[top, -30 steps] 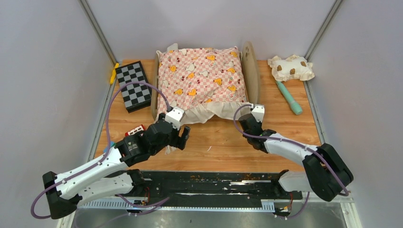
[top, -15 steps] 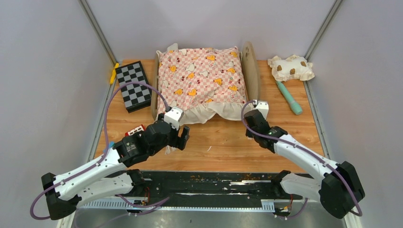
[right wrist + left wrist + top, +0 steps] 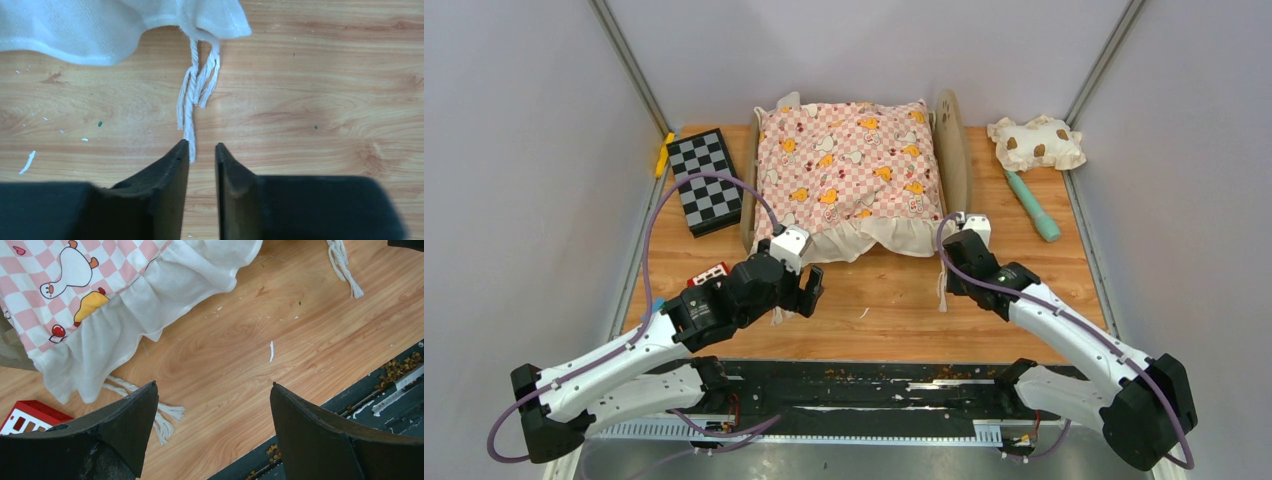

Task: Set up the pet bed
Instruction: Cross the ropes on the bed frame, then tie the ropes to the bed frame.

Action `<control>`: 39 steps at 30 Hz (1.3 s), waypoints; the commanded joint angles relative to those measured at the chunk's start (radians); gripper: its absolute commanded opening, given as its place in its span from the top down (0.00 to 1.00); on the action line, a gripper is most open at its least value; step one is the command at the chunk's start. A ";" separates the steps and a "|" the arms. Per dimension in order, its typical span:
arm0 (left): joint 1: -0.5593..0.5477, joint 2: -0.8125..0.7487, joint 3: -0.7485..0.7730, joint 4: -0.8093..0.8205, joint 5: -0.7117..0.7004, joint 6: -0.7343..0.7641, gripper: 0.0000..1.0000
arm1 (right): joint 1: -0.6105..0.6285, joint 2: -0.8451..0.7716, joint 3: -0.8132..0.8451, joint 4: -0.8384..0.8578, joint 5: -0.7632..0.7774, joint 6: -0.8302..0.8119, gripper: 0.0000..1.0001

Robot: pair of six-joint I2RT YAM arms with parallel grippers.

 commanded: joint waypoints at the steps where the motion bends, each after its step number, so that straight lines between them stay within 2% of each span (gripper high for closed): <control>1: -0.002 -0.004 0.000 0.025 0.008 -0.024 0.11 | -0.006 -0.004 0.048 -0.037 -0.009 -0.017 0.67; 4: -0.002 -0.004 -0.005 0.023 0.010 -0.028 0.11 | -0.005 0.008 0.032 -0.036 0.003 -0.007 0.61; 9: -0.002 -0.005 -0.008 0.018 0.004 -0.025 0.11 | -0.012 -0.040 0.015 0.010 0.069 0.006 0.56; 17: -0.002 -0.018 -0.025 0.035 0.003 -0.033 0.11 | -0.154 -0.028 -0.115 0.336 -0.010 -0.003 0.55; 22: -0.002 -0.021 -0.028 0.027 -0.002 -0.029 0.11 | -0.189 0.025 -0.159 0.522 -0.073 -0.017 0.54; 35: -0.002 -0.018 -0.036 0.034 -0.013 -0.020 0.10 | -0.226 0.231 -0.152 0.685 -0.118 -0.045 0.56; 39: -0.002 -0.021 -0.037 0.032 -0.021 -0.019 0.10 | -0.235 0.277 -0.147 0.709 -0.115 -0.047 0.60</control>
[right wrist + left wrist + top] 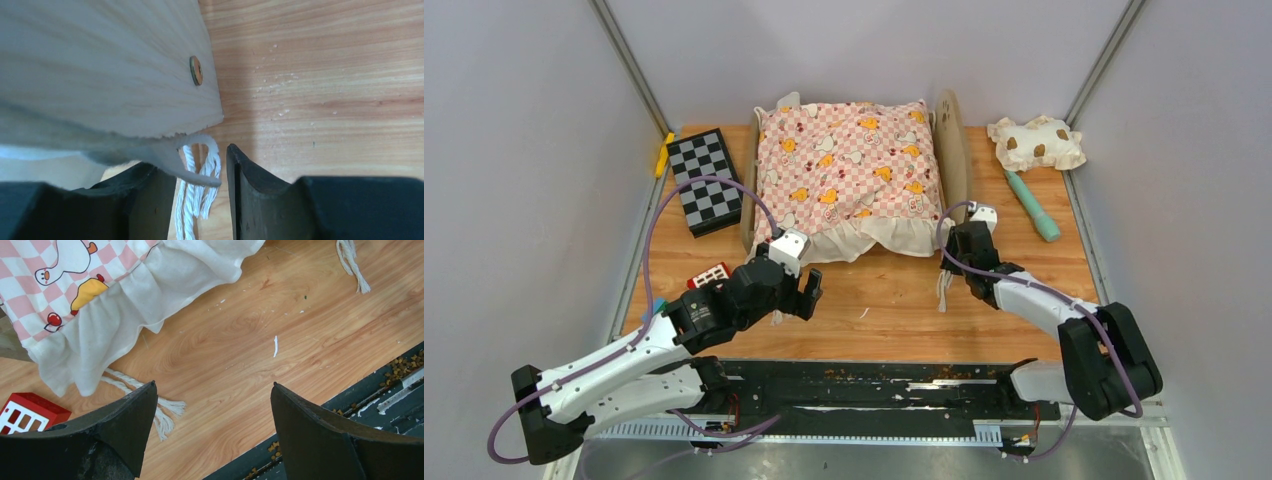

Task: Set up the pet bed
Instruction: Tie the ropes to the bed frame.

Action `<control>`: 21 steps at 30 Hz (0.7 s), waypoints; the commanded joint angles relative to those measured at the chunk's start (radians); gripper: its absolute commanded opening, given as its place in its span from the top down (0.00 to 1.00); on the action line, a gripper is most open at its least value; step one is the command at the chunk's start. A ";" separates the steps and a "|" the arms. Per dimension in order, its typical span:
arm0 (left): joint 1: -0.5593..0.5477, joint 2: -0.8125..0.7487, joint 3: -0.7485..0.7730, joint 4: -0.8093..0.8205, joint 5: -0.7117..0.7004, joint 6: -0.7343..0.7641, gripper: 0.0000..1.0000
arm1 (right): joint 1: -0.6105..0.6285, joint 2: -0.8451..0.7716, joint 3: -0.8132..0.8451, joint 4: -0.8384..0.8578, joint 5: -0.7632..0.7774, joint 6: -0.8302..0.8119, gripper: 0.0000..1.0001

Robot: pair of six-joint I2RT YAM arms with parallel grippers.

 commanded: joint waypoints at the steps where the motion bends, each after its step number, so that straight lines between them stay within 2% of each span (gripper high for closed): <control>1: -0.002 -0.006 -0.003 0.032 -0.017 -0.001 0.09 | -0.012 0.042 0.011 0.090 0.001 -0.008 0.62; 6: -0.002 -0.004 -0.004 0.032 -0.020 0.002 0.09 | -0.015 0.059 0.014 0.087 0.009 -0.009 0.74; 14: -0.002 0.007 -0.004 0.039 -0.019 0.005 0.09 | -0.015 -0.007 0.005 0.031 0.018 -0.009 0.91; 21: -0.002 0.006 -0.007 0.038 -0.017 0.004 0.09 | -0.015 -0.137 -0.014 -0.067 0.021 -0.007 0.98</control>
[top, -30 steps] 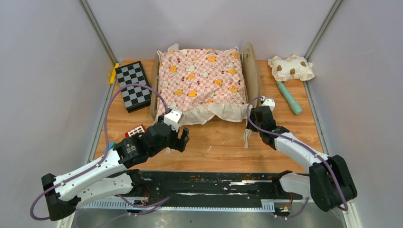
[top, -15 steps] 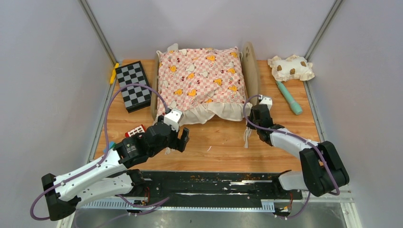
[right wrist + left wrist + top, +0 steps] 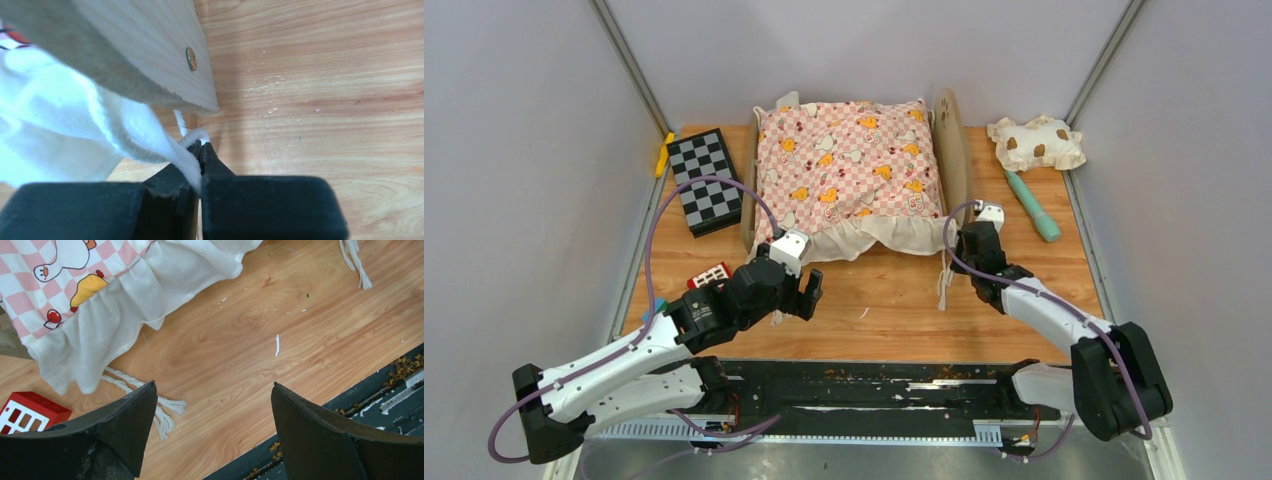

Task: Set up the pet bed
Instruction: Tie the ropes to the bed frame.

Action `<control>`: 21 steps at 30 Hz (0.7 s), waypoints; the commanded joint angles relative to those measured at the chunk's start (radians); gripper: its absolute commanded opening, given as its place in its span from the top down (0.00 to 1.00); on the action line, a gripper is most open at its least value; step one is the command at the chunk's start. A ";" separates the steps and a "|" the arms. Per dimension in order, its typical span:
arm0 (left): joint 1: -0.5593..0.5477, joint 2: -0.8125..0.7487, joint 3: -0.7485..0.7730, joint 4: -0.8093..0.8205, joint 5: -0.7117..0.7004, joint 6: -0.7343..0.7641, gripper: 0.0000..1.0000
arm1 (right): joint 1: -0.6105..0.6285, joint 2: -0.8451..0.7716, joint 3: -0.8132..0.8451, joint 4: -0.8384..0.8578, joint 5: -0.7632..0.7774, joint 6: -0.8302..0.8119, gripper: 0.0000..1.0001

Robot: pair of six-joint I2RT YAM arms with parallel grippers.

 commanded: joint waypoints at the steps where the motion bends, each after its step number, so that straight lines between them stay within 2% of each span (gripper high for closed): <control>1: -0.002 -0.002 -0.005 0.038 -0.013 0.003 0.09 | -0.004 -0.113 -0.015 -0.063 0.013 0.003 0.99; 14: -0.002 -0.010 -0.006 0.037 -0.002 -0.006 0.09 | -0.004 -0.342 -0.005 -0.247 -0.005 -0.042 1.00; 15: -0.002 -0.012 -0.007 0.038 -0.001 -0.008 0.09 | -0.004 -0.349 -0.013 -0.238 -0.013 -0.053 0.96; 16: -0.002 -0.011 -0.008 0.040 0.000 -0.008 0.09 | -0.004 -0.348 -0.023 -0.226 -0.014 -0.058 0.84; 18: -0.002 -0.010 -0.009 0.042 0.003 -0.010 0.09 | -0.004 -0.333 -0.039 -0.193 -0.001 -0.049 0.68; 21: -0.002 -0.003 -0.004 0.044 0.008 -0.008 0.09 | -0.004 -0.314 -0.088 -0.069 0.010 -0.034 0.58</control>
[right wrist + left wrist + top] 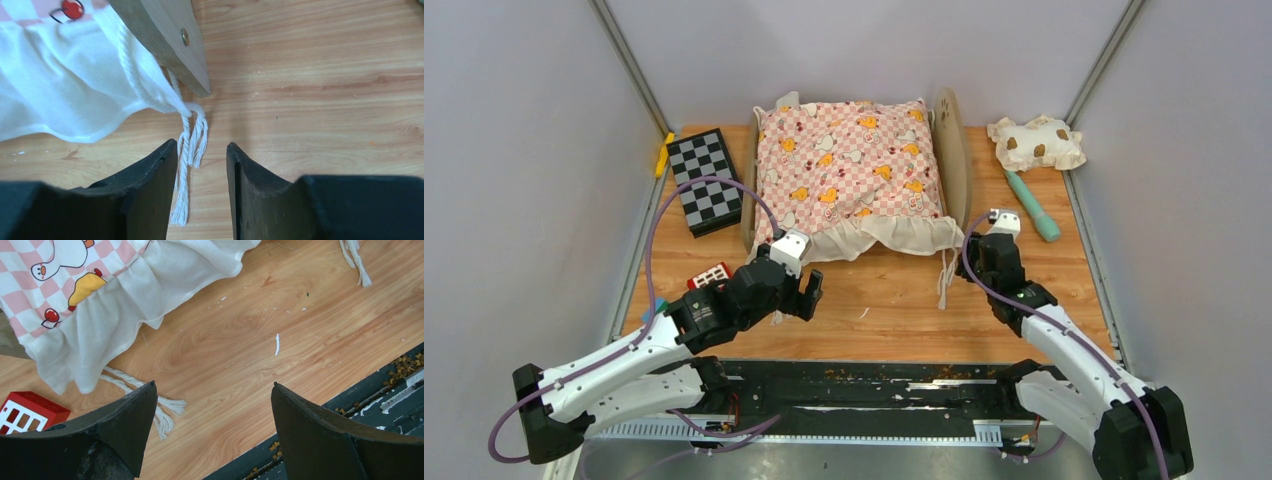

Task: Set up the pet bed
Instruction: Tie the ropes to the bed frame.

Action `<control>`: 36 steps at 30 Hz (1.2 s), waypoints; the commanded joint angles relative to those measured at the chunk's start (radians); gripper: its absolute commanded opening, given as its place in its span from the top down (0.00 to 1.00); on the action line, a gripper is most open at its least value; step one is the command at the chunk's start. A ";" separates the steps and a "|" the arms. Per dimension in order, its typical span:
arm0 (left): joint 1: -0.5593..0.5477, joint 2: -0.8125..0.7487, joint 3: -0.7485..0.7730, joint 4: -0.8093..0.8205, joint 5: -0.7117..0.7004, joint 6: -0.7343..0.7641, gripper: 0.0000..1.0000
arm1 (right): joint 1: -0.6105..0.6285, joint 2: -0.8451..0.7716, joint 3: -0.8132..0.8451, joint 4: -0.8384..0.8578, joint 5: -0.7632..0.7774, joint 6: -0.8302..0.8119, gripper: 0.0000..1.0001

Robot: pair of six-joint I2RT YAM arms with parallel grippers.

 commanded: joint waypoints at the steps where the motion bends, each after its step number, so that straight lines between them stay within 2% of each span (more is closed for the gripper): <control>1: -0.002 -0.001 0.004 0.041 0.009 -0.007 0.09 | -0.004 0.019 -0.075 0.182 0.015 0.001 0.57; 6: -0.002 -0.001 0.011 0.035 0.010 -0.002 0.09 | -0.004 0.060 -0.158 0.419 0.027 0.000 0.54; 11: -0.002 -0.010 0.012 0.028 0.006 0.000 0.09 | -0.004 0.146 -0.182 0.560 0.016 -0.011 0.54; 22: -0.002 -0.026 0.005 0.015 -0.006 0.000 0.09 | -0.004 0.297 -0.144 0.631 0.014 -0.017 0.59; 36: -0.002 -0.037 -0.002 0.009 -0.017 0.002 0.09 | -0.006 0.329 -0.118 0.615 0.027 -0.004 0.91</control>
